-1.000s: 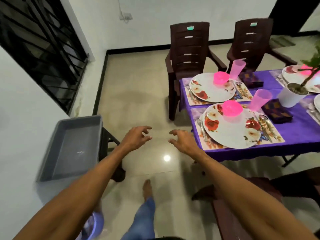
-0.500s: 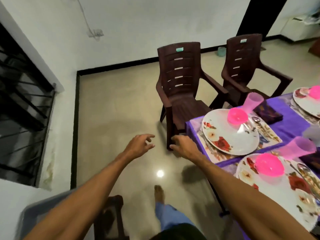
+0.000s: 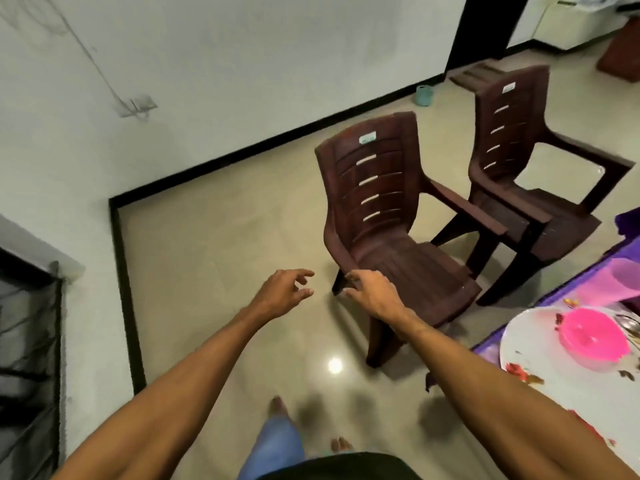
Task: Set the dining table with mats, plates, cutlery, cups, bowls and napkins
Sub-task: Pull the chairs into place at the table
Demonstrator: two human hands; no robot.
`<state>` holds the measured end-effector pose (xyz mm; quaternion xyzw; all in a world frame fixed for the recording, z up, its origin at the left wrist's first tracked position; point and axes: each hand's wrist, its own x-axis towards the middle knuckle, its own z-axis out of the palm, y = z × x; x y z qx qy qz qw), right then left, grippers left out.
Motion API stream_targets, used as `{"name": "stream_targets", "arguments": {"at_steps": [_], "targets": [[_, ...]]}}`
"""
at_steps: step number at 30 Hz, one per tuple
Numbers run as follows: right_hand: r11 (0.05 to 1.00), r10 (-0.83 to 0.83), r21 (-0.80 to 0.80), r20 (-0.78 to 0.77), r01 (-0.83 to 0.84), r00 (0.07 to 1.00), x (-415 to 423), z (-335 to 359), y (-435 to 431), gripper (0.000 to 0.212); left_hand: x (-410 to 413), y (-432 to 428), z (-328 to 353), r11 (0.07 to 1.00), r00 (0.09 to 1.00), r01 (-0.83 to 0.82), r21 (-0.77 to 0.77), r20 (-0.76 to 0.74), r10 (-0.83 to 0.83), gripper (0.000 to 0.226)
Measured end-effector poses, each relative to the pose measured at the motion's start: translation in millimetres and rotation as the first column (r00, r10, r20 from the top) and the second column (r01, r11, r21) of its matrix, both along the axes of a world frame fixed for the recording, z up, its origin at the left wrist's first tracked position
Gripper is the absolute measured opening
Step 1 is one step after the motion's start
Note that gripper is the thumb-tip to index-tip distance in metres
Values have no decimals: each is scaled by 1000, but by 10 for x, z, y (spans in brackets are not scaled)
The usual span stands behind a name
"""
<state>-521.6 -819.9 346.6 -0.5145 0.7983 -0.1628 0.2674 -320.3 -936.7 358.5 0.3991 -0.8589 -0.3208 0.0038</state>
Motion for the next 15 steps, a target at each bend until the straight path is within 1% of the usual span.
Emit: {"name": "stream_targets", "arguments": {"at_steps": [3,6,10,15], "targets": [[995,-94,-30,-20,93,995,-188,-78,-665,38,-243,-908,-70,996,997,82,-15,-13,-82,44],[973,-224,-62,-37,221,974,-393,-111,-1329,31,-514,-1819,-88,983,983,173,-60,-51,-176,42],[882,-463,-109,-19,459,886,-599,-17,-2231,34,-992,-2990,158,934,931,340,-112,-101,-351,35],[756,-641,-141,34,639,767,-830,126,-3139,35,-1882,-4113,553,837,818,500,-223,-196,-541,32]]}}
